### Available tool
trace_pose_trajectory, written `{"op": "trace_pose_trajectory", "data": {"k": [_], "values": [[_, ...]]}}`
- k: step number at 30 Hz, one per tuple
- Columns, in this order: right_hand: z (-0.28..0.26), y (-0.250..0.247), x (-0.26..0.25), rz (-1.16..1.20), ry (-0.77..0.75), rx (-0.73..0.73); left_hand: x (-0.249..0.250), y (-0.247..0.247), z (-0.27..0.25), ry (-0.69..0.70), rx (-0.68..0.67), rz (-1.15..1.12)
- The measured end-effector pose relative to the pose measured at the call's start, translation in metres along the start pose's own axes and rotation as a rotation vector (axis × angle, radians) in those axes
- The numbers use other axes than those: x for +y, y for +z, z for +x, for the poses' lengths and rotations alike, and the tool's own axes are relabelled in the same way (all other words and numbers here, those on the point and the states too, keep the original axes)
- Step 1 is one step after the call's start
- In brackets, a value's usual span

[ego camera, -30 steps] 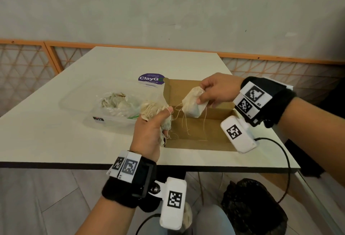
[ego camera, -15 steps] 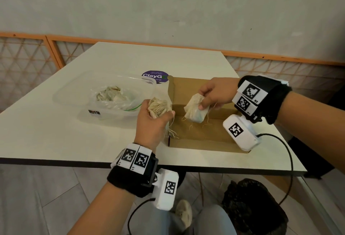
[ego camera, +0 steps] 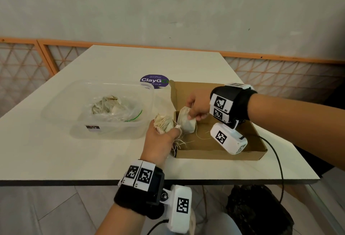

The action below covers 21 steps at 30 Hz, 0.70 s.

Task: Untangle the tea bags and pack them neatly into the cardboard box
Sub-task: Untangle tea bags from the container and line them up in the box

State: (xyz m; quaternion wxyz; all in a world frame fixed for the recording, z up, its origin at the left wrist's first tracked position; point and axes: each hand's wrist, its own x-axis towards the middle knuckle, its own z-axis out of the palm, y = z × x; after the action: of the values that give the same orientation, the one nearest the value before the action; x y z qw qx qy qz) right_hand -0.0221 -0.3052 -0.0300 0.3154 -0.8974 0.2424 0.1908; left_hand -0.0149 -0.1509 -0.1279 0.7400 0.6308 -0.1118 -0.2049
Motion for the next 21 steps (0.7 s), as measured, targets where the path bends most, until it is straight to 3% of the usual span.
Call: {"op": "trace_pose_trajectory", "data": {"k": [7,14,17,19,21], "values": [[-0.003,0.001,-0.007,-0.006,0.058,-0.148,-0.003,-0.002,0.002,-0.039,-0.019,-0.051],[-0.006,0.004,-0.008,-0.08,-0.048,0.072,-0.004,-0.002,0.002,-0.026,-0.034,-0.062],[-0.017,0.001,0.006,0.011,-0.057,0.272,-0.005,-0.002,0.002,-0.021,-0.027,-0.059],[-0.024,-0.001,0.018,0.097,0.008,0.23,-0.005,-0.002,0.002,-0.017,-0.025,-0.063],[-0.025,0.003,0.026,0.153,0.102,0.095,-0.006,-0.002,0.003,-0.011,-0.031,-0.065]]}}
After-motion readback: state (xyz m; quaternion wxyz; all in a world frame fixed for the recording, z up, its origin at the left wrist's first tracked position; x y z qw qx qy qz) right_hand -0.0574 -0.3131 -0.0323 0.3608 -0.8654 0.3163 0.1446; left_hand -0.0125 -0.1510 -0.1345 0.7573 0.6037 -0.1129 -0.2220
